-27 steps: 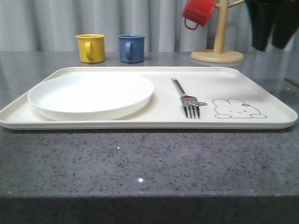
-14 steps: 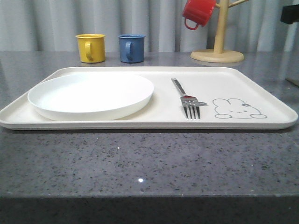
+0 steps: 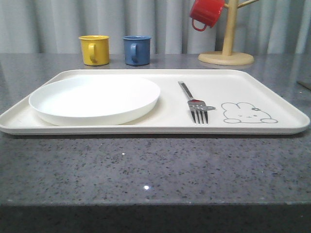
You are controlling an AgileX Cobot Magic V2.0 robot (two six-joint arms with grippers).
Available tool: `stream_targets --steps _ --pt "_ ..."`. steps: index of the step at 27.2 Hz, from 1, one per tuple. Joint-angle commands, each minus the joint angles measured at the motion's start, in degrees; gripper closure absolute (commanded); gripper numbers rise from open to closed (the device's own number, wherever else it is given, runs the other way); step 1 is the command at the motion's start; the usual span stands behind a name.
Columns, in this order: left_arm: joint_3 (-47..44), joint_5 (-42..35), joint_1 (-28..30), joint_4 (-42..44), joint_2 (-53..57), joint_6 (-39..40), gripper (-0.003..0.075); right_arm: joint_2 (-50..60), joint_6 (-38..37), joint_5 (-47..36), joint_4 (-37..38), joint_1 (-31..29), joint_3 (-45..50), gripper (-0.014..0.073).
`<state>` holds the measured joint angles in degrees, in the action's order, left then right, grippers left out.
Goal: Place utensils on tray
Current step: 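Open the right gripper and lift it away from the fork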
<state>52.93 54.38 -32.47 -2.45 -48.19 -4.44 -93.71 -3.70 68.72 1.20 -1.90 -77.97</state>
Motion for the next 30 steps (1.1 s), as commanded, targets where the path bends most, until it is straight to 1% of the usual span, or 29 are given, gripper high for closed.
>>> stream_targets --steps 1,8,22,26,30 --pt "1.5 -3.3 -0.4 -0.7 -0.1 0.5 0.0297 0.7 1.6 -0.9 -0.9 -0.5 -1.0 0.0285" --pt "1.5 -3.3 -0.4 -0.7 -0.1 0.5 0.0297 -1.8 3.3 -1.3 -3.9 -0.5 -1.0 0.0285" --pt "1.5 -3.3 -0.4 -0.7 -0.1 0.5 0.0298 -3.8 3.3 -2.2 -3.9 -0.5 -1.0 0.0292" --pt "1.5 -3.3 -0.4 -0.7 -0.1 0.5 0.0298 -4.2 3.7 -1.8 -3.9 -0.5 -1.0 0.0357" --pt "1.5 -3.3 -0.4 -0.7 -0.1 0.5 0.0297 -4.3 3.7 -1.7 -3.9 -0.5 -1.0 0.0450"
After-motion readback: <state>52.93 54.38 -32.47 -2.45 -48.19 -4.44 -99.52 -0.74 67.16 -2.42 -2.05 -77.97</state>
